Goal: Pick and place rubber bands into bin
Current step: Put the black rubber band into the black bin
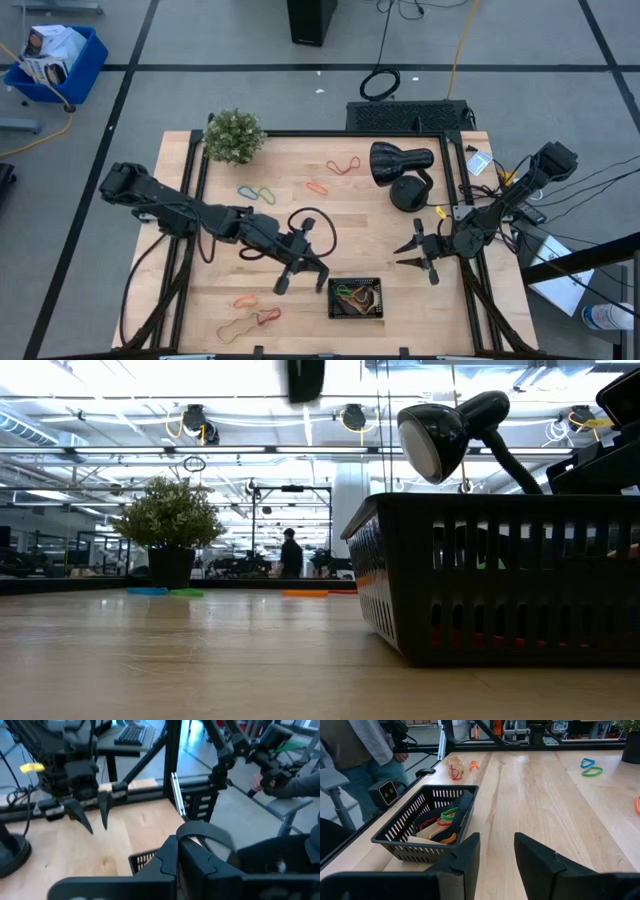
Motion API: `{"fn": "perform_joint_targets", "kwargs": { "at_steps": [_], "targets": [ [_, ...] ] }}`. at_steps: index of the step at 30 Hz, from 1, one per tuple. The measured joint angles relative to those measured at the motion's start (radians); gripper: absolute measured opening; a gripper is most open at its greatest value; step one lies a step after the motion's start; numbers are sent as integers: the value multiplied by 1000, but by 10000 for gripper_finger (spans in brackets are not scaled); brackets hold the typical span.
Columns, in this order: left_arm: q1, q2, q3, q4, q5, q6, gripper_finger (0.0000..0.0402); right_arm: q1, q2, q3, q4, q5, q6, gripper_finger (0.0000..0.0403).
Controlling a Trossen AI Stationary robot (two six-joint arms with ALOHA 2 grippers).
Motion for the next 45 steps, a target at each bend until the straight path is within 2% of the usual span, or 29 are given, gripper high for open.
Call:
{"fn": "perform_joint_targets", "kwargs": {
  "at_steps": [7, 13, 19, 22, 28, 37, 45],
  "targets": [
    [0, 92, 1, 123, 9, -7, 22, 0, 0, 0, 7, 0, 0, 116],
    [0, 181, 0, 254, 53, -10, 6, 0, 0, 0, 12, -3, 0, 116],
    [5, 258, 0, 340, 61, -11, 31, 0, 0, 0, 13, -3, 0, 116],
    [11, 293, 0, 367, 61, -14, 30, 0, 0, 0, 16, -3, 0, 116],
    [19, 353, 0, 372, 61, -37, 6, 0, 0, 0, 19, -3, 0, 116],
    [23, 446, 1, 391, 54, -79, 43, 0, 0, 0, 24, -3, 0, 116],
    [25, 499, 1, 383, 83, -113, 21, 0, 0, 0, 25, -3, 0, 116]
  ]
}}
